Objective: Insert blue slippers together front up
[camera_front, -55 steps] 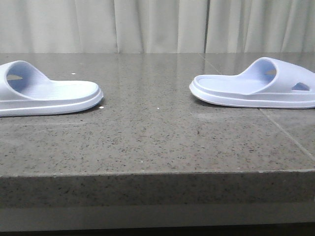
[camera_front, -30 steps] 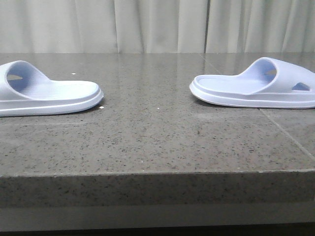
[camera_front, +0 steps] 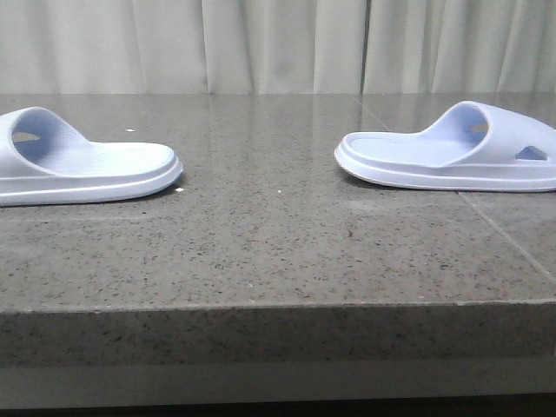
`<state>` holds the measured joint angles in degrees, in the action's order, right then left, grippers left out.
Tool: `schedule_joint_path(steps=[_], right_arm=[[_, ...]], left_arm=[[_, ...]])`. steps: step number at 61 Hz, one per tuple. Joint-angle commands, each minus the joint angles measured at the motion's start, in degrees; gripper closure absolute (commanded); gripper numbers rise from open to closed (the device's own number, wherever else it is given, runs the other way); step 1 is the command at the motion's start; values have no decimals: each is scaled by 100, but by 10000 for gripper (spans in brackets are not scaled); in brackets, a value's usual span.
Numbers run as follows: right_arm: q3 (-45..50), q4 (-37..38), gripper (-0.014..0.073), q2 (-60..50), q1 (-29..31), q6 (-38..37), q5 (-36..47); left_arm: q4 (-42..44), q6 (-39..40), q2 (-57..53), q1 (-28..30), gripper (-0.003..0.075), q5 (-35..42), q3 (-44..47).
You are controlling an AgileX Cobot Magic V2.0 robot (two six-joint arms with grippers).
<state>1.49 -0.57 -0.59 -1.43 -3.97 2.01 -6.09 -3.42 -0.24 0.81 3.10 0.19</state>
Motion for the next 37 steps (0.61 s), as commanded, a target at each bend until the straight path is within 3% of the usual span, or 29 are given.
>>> schedule_joint_path(steps=[1, 29, 37], right_arm=[[-24, 57, 712, -99, 31, 21, 452], [-120, 57, 712, -96, 31, 21, 87], [-644, 57, 712, -96, 31, 21, -586]], left_arm=[[-26, 9, -92, 13, 741, 486, 29], [-95, 9, -92, 13, 741, 655, -73], [-240, 9, -76, 13, 741, 190, -575]])
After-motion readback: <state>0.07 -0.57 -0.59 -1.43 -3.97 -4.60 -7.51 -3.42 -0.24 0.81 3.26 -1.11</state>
